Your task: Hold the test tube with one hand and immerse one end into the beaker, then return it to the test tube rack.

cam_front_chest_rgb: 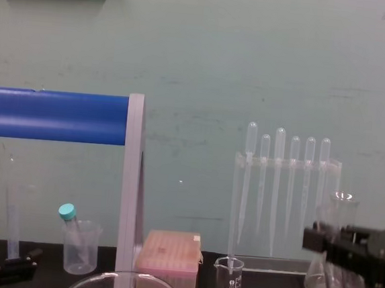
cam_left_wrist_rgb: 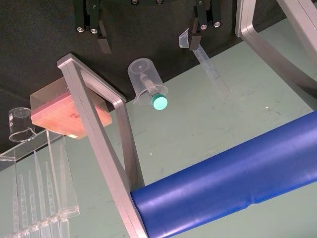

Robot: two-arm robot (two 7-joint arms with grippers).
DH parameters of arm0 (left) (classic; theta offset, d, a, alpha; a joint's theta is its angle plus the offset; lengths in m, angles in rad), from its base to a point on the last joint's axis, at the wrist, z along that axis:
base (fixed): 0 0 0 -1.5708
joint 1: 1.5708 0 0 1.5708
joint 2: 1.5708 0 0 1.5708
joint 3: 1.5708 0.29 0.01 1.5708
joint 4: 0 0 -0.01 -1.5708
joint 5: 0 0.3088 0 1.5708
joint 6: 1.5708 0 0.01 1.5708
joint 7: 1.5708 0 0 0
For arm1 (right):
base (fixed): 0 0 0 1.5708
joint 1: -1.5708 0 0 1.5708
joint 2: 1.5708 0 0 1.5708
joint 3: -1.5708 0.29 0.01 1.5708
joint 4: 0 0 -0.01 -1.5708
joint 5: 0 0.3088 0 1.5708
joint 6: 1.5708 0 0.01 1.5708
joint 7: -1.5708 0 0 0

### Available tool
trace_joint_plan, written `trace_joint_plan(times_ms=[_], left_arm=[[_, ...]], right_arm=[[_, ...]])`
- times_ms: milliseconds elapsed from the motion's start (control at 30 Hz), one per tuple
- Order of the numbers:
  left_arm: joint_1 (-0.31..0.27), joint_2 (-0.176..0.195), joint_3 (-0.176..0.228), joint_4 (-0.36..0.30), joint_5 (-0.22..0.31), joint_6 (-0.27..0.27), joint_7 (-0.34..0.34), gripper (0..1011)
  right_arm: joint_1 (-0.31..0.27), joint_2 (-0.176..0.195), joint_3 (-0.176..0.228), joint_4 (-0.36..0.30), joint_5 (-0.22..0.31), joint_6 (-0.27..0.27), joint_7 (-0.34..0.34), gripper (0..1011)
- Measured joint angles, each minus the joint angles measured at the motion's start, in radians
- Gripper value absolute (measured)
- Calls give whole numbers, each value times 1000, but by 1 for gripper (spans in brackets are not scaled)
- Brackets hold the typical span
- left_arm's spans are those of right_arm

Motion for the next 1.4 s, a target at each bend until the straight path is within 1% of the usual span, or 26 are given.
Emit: trace_joint_plan(times_ms=[100, 200, 233, 367, 433, 567, 633, 733, 867, 1033, 1200, 1400], left_arm=[[0, 0, 0, 0, 0, 0, 0, 1000], [0, 0, 0, 0, 0, 0, 0, 1000], [0, 0, 0, 0, 0, 0, 0, 1000], [0, 0, 0, 0, 0, 0, 0, 1000], [0, 0, 0, 0, 0, 0, 0, 1000], [0, 0, 0, 0, 0, 0, 0, 1000], [0, 0, 0, 0, 0, 0, 0, 1000], [0, 0, 0, 0, 0, 0, 0, 1000], [0, 0, 0, 0, 0, 0, 0, 1000], [0, 0, 0, 0, 0, 0, 0, 1000], [0, 0, 0, 0, 0, 0, 0, 1000], [0, 0, 0, 0, 0, 0, 0, 1000]], right_arm=[[-6, -1, 17, -12, 11, -14, -1, 227], [-12, -1, 43, -36, 31, -27, -4, 227], [-12, -1, 43, -36, 31, -27, -4, 227], [-14, 0, 71, -60, 71, -36, 6, 227], [-10, -3, 79, -67, 94, -39, 21, 227], [5, -12, 82, -70, 129, -40, 42, 227], [23, -22, 76, -66, 143, -41, 56, 227], [47, -36, 64, -53, 150, -46, 70, 227], [103, -69, 31, -15, 152, -61, 93, 227], [151, -97, -1, 25, 147, -72, 111, 227], [174, -108, -22, 48, 139, -73, 114, 227], [172, -107, -21, 47, 139, -73, 114, 227]])
